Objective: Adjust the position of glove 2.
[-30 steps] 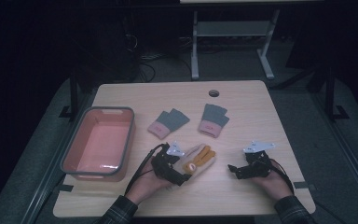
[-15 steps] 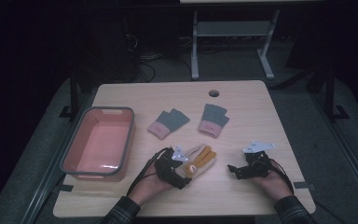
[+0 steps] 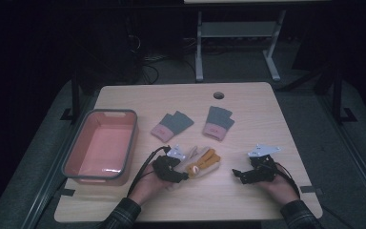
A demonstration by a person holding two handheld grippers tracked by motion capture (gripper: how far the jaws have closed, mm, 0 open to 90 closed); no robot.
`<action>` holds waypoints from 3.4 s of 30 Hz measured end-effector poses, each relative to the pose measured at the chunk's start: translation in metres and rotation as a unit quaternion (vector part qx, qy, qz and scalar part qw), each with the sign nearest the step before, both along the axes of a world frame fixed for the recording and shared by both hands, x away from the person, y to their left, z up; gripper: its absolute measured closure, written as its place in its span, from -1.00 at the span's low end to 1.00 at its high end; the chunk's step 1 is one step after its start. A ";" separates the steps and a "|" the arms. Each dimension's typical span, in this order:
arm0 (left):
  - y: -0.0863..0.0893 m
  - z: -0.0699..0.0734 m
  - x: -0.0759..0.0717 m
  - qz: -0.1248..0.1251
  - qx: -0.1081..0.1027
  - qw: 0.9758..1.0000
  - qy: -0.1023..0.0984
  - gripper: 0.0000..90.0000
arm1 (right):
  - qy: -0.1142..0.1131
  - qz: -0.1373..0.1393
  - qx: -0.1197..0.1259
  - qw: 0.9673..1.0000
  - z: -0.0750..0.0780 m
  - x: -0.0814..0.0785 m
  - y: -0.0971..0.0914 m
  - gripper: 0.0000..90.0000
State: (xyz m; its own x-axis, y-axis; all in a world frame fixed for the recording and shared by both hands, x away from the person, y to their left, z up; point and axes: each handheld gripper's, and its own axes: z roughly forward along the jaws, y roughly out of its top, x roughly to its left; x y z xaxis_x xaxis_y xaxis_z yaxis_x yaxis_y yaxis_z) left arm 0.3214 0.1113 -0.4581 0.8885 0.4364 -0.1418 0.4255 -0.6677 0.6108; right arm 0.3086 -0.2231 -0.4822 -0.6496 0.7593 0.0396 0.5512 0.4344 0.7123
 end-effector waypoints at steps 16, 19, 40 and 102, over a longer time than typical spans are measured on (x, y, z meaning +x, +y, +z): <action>0.007 0.011 0.007 0.024 -0.042 0.998 0.045 0.66 | 0.000 0.000 0.000 1.000 0.000 0.000 0.000 -0.82; 0.009 0.021 0.008 0.033 -0.048 0.997 0.043 0.65 | 0.000 0.000 0.000 1.000 0.000 0.000 0.000 -0.83; 0.051 0.081 0.013 0.092 -0.078 0.993 0.014 0.65 | 0.001 0.000 0.000 1.000 0.000 0.000 0.000 -0.83; 0.237 0.070 0.027 0.310 -0.017 0.951 -0.007 0.64 | -0.002 0.001 -0.001 1.000 0.000 0.001 0.000 -0.83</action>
